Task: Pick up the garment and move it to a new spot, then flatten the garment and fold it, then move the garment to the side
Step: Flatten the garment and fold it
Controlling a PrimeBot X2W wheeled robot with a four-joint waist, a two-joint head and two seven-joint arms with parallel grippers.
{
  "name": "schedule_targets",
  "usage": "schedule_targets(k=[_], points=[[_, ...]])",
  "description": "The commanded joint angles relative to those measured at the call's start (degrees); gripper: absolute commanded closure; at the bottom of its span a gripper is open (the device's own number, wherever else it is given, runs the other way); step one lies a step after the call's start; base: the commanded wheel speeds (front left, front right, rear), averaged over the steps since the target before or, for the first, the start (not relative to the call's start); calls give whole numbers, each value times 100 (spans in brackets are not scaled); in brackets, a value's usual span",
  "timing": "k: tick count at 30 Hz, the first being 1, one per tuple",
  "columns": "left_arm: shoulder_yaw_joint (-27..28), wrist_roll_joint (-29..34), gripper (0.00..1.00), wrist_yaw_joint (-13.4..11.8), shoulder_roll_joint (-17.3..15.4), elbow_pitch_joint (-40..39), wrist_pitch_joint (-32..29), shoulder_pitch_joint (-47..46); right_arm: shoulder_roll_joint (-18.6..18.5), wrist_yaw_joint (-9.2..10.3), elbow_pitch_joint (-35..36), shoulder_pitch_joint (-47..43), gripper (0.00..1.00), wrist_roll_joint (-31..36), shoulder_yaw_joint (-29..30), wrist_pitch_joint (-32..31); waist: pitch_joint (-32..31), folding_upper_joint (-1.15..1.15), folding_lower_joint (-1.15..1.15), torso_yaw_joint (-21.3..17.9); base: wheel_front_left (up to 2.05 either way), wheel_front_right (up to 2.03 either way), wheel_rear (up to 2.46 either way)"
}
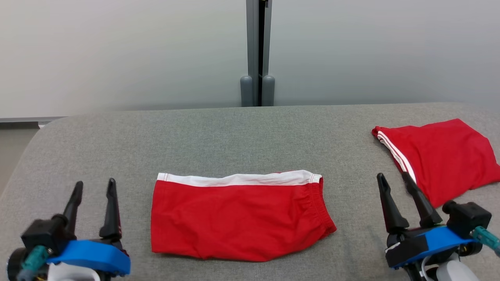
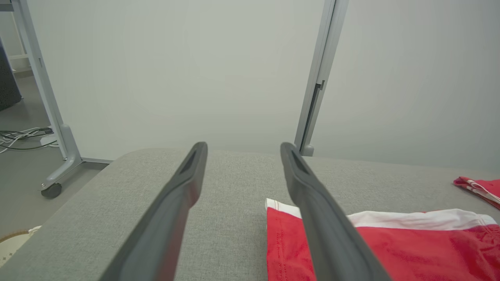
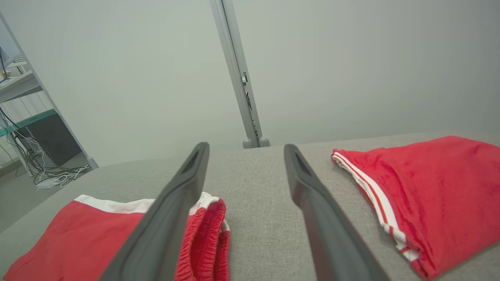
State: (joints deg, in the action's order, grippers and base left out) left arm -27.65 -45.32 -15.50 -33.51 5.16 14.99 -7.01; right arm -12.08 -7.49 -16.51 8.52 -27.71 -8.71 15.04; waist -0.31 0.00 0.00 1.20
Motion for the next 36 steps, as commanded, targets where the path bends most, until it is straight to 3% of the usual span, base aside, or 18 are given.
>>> schedule_targets(k=[1, 6, 13, 20, 29, 36], points=[[216, 389, 0, 87, 247, -29, 25, 191, 57, -1, -35, -146, 0, 117, 27, 17, 5, 0, 0, 2, 0, 0, 0], [1067, 1258, 0, 432, 1229, -51, 24, 716, 183, -1, -131, -237, 0, 353, -65, 16, 26, 0, 0, 0, 0, 0, 0], [1679, 2242, 0, 1301, 1974, 291, 25, 942, 346, -1, -219, -253, 0, 695, 55, 17, 23, 0, 0, 45, 0, 0, 0], [2178, 2727, 0, 1812, 2363, 576, 25, 889, 384, -1, -544, -48, 0, 824, 26, 17, 24, 0, 0, 72, 0, 0, 0], [2381, 3078, 0, 2155, 2687, 861, 25, 693, 549, -1, -1788, 815, 0, 871, -479, -433, 58, 0, 0, 240, 0, 0, 0], [2453, 3184, 0, 2264, 2790, 976, 25, 606, 671, -1, -2834, 1404, 0, 1012, -471, -796, 104, 0, 0, 474, 0, 0, 0]])
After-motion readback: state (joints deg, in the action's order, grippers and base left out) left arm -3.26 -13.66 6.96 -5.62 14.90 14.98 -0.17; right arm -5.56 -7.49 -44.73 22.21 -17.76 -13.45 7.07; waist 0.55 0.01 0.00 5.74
